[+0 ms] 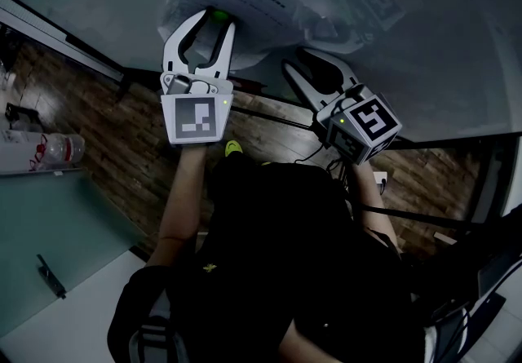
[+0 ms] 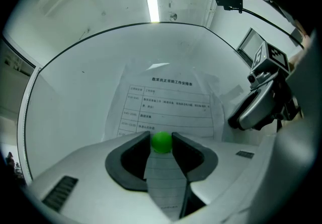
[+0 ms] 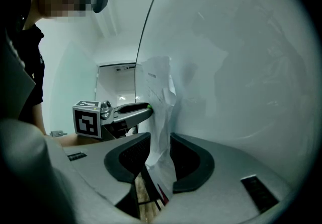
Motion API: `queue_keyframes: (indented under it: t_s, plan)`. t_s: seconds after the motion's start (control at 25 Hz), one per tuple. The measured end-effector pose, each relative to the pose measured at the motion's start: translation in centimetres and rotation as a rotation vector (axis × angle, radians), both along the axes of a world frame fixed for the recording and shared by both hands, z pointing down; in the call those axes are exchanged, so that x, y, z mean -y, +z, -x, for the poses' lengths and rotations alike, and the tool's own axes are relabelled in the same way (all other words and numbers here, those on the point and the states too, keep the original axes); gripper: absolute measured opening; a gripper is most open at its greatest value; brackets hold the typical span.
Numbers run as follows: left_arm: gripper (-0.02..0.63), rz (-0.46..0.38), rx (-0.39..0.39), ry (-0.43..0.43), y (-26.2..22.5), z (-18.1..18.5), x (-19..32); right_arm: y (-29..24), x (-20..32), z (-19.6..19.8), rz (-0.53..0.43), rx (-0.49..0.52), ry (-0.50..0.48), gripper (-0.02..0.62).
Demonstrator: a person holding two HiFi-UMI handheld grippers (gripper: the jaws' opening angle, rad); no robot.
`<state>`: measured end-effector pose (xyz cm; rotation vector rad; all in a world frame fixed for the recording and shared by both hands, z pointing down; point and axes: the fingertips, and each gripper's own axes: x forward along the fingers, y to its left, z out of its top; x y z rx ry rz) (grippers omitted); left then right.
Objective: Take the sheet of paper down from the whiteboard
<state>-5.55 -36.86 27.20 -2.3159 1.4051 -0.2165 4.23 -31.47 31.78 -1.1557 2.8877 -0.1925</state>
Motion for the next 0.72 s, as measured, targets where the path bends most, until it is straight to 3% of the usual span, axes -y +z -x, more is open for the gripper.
queue_keyframes:
  t_s: [0.24,0.72]
  plan:
    - [0.146,-0.002,0.0,-0.006,-0.3,0.2,-0.1,-1.0,0.1,0.1,-0.006,0.069,0.005,0.138]
    - [0.144,-0.001,0.008,-0.002,-0.1,-0.4,-0.1,-2.1,0.4,1.6,-0.046,0.101,-0.053,0.138]
